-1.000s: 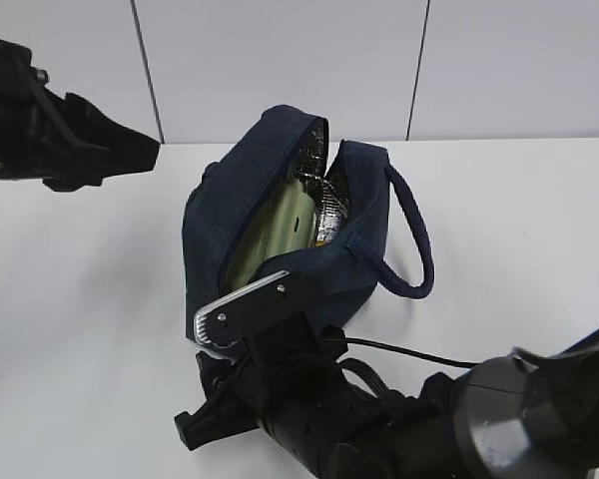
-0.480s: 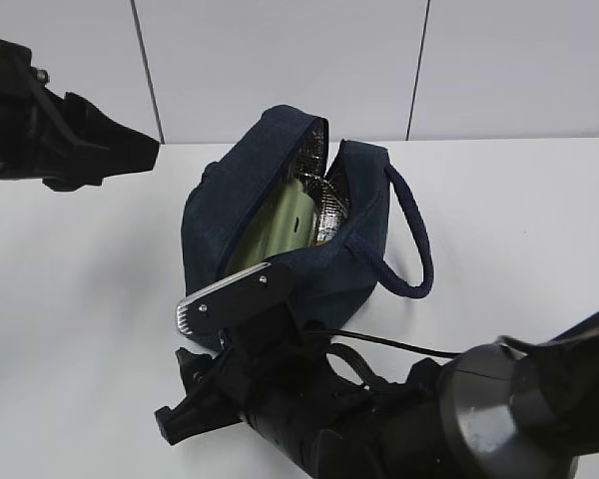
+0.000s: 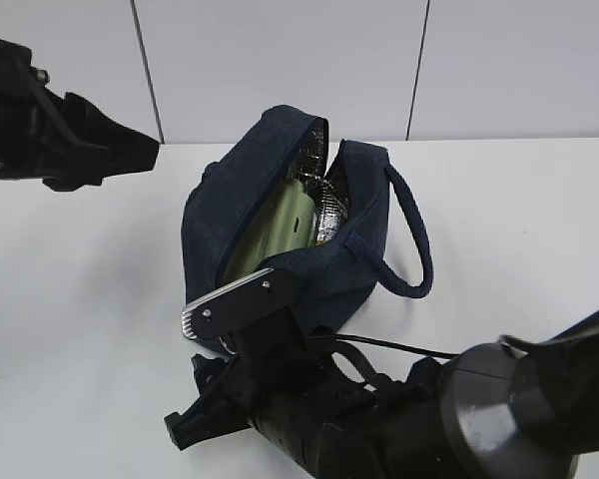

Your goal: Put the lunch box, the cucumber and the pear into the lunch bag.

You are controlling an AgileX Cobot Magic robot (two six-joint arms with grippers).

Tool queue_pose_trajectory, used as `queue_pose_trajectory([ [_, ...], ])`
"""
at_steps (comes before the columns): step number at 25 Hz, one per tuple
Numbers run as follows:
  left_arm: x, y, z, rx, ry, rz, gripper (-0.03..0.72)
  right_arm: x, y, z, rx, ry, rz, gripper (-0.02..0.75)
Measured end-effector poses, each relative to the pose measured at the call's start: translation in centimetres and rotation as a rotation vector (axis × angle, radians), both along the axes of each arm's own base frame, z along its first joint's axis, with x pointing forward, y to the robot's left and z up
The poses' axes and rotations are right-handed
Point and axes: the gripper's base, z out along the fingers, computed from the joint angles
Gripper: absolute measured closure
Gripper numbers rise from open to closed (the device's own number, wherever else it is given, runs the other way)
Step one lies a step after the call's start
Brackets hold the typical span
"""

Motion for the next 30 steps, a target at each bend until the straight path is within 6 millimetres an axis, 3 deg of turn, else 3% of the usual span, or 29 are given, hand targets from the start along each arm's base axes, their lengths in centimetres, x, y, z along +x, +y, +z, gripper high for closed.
queue_pose_trajectory([
  [10, 0.0, 0.0, 0.0, 0.000, 0.000, 0.000, 0.369, 0.1, -0.1, 0.0, 0.001, -0.004, -0.020, 0.732],
  [17, 0.0, 0.0, 0.0, 0.004, -0.001, -0.002, 0.374, -0.2, -0.1, 0.0, -0.052, 0.017, 0.027, 0.732],
  [30, -0.2, 0.0, -0.3, 0.042, 0.007, -0.030, 0.446, -0.9, -1.0, 6.1, -0.093, -0.049, 0.096, 0.732],
])
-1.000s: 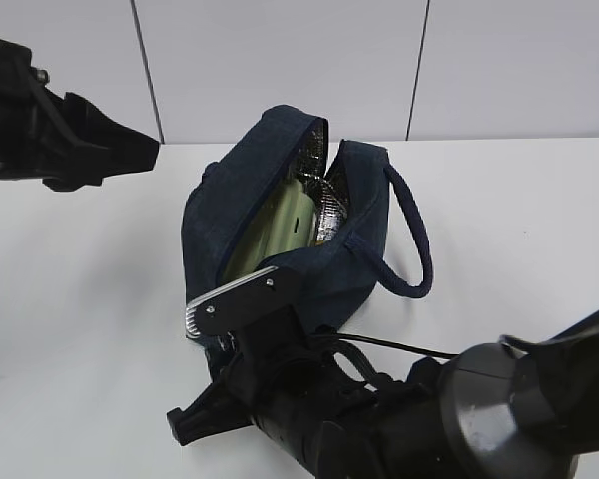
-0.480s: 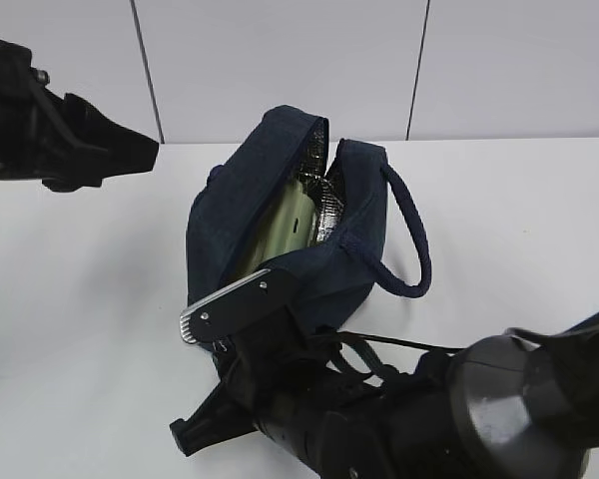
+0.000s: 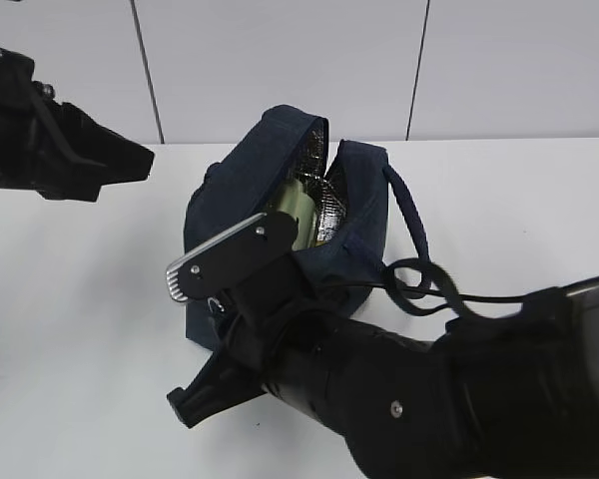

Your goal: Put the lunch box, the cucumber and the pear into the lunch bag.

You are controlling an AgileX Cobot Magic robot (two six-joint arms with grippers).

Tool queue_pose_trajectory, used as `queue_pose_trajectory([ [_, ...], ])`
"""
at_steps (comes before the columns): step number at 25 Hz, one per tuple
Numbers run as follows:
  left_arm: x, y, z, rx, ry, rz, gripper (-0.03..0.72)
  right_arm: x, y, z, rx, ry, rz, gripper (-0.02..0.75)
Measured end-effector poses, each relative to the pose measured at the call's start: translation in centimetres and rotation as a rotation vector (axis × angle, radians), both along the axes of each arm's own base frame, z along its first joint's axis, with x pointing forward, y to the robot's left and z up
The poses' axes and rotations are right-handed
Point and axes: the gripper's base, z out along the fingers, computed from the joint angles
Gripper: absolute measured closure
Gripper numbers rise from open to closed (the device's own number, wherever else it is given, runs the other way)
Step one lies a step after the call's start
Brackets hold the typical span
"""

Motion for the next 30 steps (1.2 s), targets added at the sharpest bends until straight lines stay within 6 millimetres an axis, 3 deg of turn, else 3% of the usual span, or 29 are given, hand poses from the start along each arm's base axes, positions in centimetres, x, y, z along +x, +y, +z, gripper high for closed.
queue_pose_trajectory([
  [10, 0.0, 0.0, -0.3, 0.073, -0.031, -0.055, 0.446, -0.3, -0.9, 3.6, -0.019, -0.101, 0.037, 0.732],
  [15, 0.6, -0.5, -2.0, 0.086, 0.024, -0.160, 0.445, -0.2, -1.0, 5.4, -0.014, -0.140, 0.033, 0.732],
  [18, 1.6, 0.2, -2.6, 0.034, 0.043, -0.199, 0.442, -0.1, -1.1, 6.1, -0.011, -0.148, 0.024, 0.732],
  [24, 3.6, 2.4, -3.9, -0.081, 0.042, -0.254, 0.442, -0.1, -1.2, 6.5, -0.017, -0.150, 0.014, 0.732],
  [30, 4.2, 1.4, -6.5, -0.091, 0.099, -0.382, 0.442, -0.1, -1.3, 6.5, -0.015, -0.145, 0.007, 0.732],
])
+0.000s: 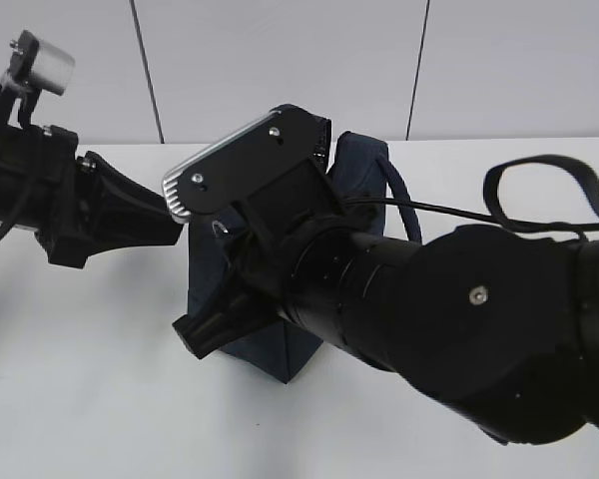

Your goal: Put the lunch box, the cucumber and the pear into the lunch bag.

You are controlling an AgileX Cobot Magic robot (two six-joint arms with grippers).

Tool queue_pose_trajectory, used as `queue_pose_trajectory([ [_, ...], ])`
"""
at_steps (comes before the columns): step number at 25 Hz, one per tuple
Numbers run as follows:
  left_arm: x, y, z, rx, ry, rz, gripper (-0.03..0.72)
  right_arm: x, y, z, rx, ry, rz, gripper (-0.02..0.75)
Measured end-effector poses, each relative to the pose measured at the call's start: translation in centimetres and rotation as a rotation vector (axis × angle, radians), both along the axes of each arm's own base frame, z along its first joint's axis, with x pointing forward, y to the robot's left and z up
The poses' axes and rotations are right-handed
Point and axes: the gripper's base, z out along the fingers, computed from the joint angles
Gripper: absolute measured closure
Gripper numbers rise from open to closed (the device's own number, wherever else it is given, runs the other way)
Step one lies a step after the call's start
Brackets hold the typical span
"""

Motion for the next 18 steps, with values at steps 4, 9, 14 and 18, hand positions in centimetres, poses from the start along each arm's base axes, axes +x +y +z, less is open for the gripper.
queue_pose_trajectory([
  [4, 0.3, -0.1, -0.6, 0.005, -0.012, -0.020, 0.426, 0.0, 0.0, 0.0, 0.002, 0.004, -0.007, 0.732],
  [9, 0.3, -0.9, -0.9, 0.012, -0.034, -0.046, 0.364, 0.0, -0.1, 0.0, 0.005, 0.005, -0.011, 0.732],
  [14, 0.4, -1.6, -1.8, 0.031, -0.016, -0.062, 0.346, 0.0, -0.1, 0.0, 0.005, 0.005, -0.011, 0.732],
  [18, 0.7, -1.8, -2.6, 0.044, 0.001, -0.055, 0.344, 0.0, -0.1, 0.0, 0.005, 0.006, -0.011, 0.732],
])
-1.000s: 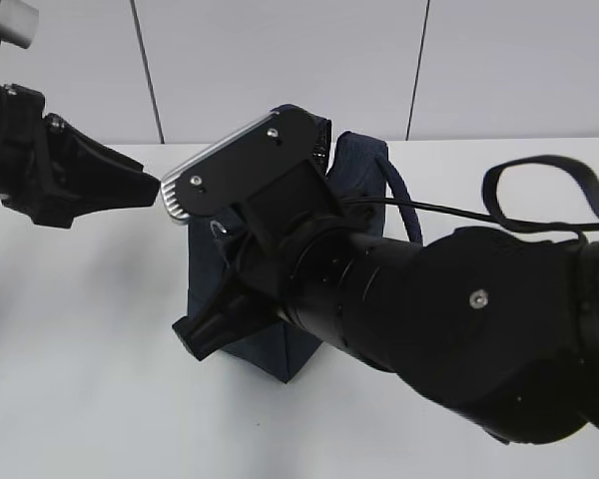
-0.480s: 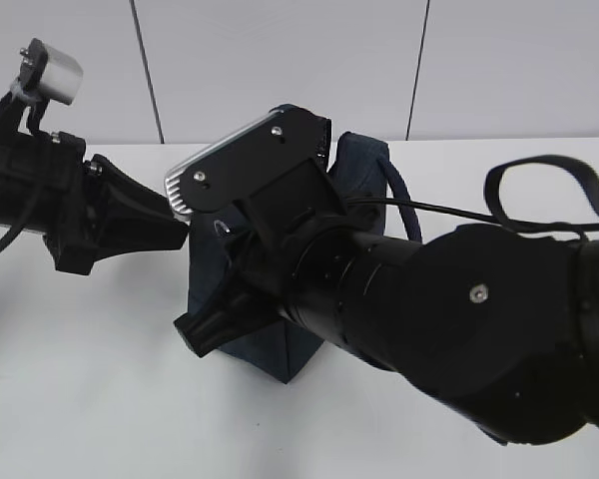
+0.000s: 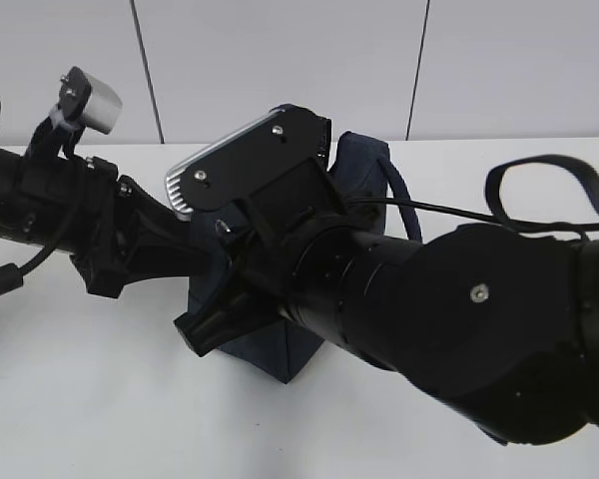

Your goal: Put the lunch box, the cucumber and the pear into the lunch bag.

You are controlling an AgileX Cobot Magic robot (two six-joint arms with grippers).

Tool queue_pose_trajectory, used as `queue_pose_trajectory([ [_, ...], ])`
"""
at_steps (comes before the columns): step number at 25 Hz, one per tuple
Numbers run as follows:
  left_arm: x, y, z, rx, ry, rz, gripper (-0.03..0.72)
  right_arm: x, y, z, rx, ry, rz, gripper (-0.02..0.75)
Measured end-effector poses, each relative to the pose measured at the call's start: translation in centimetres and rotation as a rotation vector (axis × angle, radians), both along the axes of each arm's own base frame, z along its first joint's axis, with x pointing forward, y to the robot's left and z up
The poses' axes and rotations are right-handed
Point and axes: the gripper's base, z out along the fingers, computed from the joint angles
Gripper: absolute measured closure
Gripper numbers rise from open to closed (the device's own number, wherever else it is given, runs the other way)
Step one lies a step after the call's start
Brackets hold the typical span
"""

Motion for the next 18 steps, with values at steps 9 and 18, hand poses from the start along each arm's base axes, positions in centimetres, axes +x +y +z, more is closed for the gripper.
queue_pose_trajectory([
  [9, 0.4, -1.2, -1.1, 0.016, 0.012, 0.029, 0.608, 0.0, 0.0, 0.0, 0.003, 0.004, -0.004, 0.732],
  [18, 0.3, -1.3, -1.1, 0.017, 0.013, 0.023, 0.694, 0.6, 0.5, 1.5, 0.028, -0.011, -0.037, 0.732],
])
